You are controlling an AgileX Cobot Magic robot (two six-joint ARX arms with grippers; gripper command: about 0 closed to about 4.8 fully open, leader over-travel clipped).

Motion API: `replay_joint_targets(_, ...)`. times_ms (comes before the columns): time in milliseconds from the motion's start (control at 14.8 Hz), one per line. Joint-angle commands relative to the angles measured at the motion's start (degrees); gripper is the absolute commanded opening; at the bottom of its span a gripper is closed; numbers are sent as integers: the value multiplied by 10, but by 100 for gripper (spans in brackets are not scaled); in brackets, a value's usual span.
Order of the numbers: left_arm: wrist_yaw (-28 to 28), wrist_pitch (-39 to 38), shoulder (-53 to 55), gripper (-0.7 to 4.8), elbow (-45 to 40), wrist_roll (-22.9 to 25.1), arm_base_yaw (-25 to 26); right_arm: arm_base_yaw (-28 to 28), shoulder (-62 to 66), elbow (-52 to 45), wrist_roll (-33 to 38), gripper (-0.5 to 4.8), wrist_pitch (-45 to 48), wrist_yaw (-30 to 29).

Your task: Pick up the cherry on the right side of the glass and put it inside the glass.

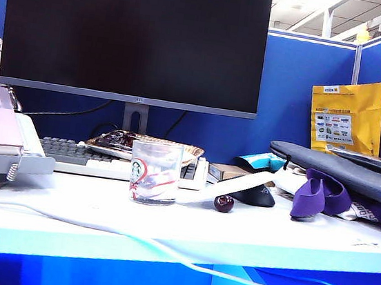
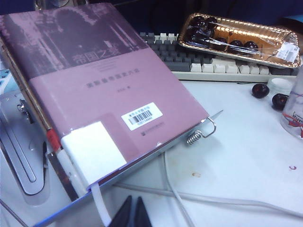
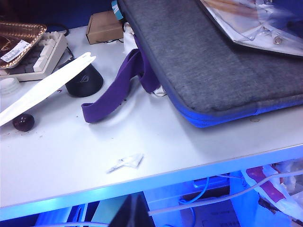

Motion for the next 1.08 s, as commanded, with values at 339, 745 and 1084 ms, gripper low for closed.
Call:
replay_joint_targets(339, 2, -7, -2, -5, 0, 2, 0, 0, 0, 2, 89, -1, 57, -86)
replay_joint_targets(745, 2, -7, -2, -5, 0, 2, 0, -1, 101, 166, 149, -1, 119, -118)
replay_joint_targets(1084, 2, -7, -2, -5, 0, 2, 0, -1, 476, 417, 143, -1, 117, -260)
